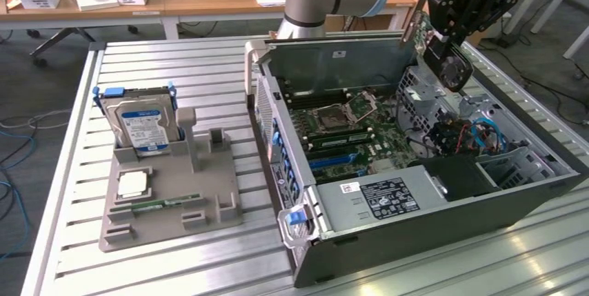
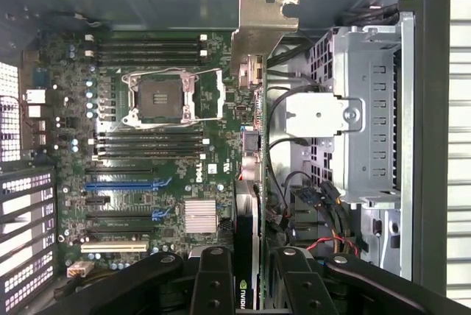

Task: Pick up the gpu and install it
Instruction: 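Insert the gpu into the slot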

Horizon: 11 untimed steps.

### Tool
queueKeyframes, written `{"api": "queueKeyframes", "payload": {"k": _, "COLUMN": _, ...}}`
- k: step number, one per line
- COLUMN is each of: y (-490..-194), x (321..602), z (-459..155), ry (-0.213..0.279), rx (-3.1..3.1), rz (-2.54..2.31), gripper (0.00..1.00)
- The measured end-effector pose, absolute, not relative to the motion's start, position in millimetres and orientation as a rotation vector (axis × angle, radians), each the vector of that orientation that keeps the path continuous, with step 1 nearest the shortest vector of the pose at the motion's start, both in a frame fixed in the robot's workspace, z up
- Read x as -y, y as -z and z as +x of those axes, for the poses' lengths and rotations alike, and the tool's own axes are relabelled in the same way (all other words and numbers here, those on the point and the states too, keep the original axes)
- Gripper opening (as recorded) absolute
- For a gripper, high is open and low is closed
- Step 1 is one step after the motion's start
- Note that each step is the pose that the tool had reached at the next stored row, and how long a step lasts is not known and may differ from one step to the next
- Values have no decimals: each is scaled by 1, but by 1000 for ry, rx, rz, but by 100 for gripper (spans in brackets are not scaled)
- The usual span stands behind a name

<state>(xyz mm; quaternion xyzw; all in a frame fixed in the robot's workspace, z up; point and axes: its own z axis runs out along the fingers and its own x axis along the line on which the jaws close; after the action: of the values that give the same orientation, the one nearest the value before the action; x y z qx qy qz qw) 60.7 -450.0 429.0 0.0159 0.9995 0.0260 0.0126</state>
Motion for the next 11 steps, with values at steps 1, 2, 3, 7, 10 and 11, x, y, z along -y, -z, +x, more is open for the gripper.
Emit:
{"api": "queueKeyframes", "payload": {"k": 1, "y": -429, "x": 450, "z": 61, "ry": -81, "rx": -3115, "rz": 41, "gripper": 26}}
{"api": "queueKeyframes", "payload": {"k": 2, "y": -429, "x": 450, "z": 61, "ry": -81, "rx": -3116, "rz": 29, "gripper": 26}}
{"api": "queueKeyframes", "payload": {"k": 3, "y": -429, "x": 450, "z": 61, "ry": -82, "rx": -3116, "rz": 14, "gripper": 26}}
{"api": "queueKeyframes", "payload": {"k": 7, "y": -429, "x": 450, "z": 61, "ry": -83, "rx": -3117, "rz": -68, "gripper": 26}}
{"api": "queueKeyframes", "payload": {"k": 10, "y": -429, "x": 450, "z": 61, "ry": -84, "rx": -3115, "rz": -136, "gripper": 26}}
{"api": "queueKeyframes", "payload": {"k": 11, "y": -429, "x": 450, "z": 61, "ry": -84, "rx": -3115, "rz": -160, "gripper": 26}}
